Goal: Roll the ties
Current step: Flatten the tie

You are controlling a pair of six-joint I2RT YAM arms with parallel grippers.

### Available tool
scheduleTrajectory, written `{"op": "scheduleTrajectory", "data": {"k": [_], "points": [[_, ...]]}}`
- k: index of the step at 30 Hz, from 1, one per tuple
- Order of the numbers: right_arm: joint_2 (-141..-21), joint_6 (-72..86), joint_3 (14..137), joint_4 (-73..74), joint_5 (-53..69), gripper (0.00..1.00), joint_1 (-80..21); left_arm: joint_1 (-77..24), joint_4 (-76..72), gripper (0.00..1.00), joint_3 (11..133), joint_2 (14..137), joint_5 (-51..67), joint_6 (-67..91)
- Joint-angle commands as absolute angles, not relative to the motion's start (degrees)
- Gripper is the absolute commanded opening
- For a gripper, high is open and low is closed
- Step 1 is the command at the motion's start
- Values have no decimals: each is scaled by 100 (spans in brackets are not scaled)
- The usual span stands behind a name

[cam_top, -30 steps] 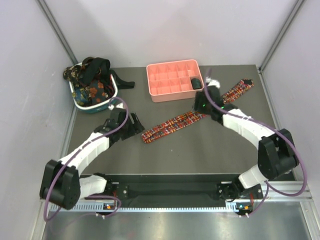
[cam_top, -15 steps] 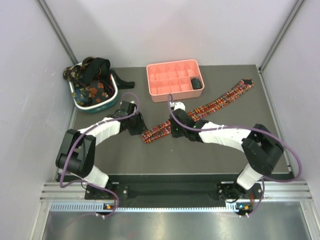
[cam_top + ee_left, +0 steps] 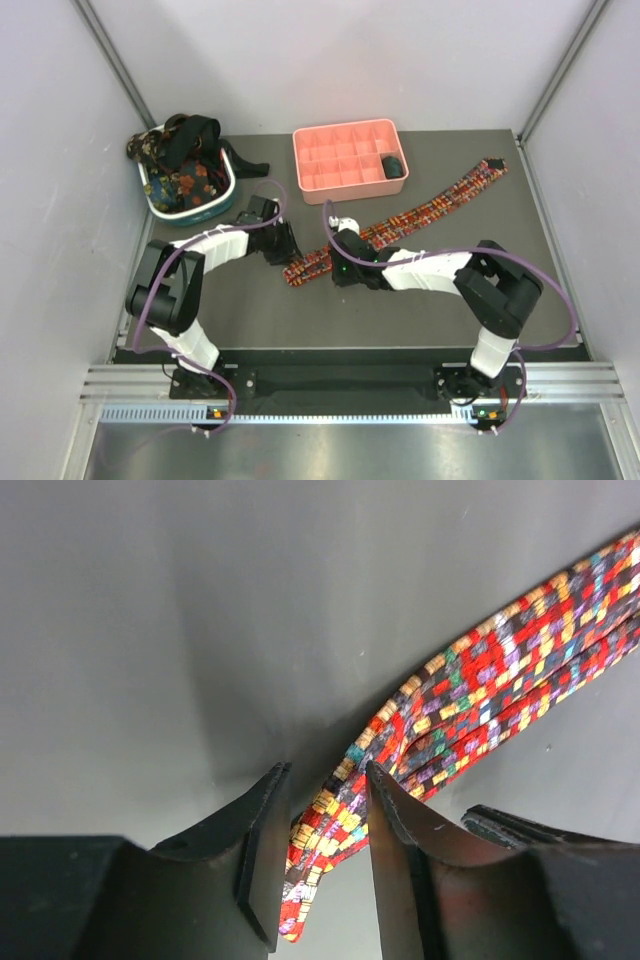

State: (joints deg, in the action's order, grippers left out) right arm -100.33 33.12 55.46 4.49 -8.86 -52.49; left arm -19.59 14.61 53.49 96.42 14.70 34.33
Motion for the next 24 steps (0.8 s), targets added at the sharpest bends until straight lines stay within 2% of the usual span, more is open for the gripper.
{"op": "scheduleTrajectory", "data": {"k": [1,5,9,10,24], "points": [[-10037,3445,5528,35,-826,0,-5317,-1934,1082,41,5177,9598,1836,3515],[-10072,3480,5449,-105,-782,0,-5317,-1934,897,37,5010,9501,2109,3542],[-10160,3524,5440,-123,-765,0,-5317,-1916,791,14,5001,9501,2477,3542],[-10186,3542,5449,-123,-773,0,-5317,-1890,774,0,5001,9510,2548,3551],[-10318,3586,5642,122,-896,0,-5317,-1687,931,0,4755,9018,3278,3375]]}}
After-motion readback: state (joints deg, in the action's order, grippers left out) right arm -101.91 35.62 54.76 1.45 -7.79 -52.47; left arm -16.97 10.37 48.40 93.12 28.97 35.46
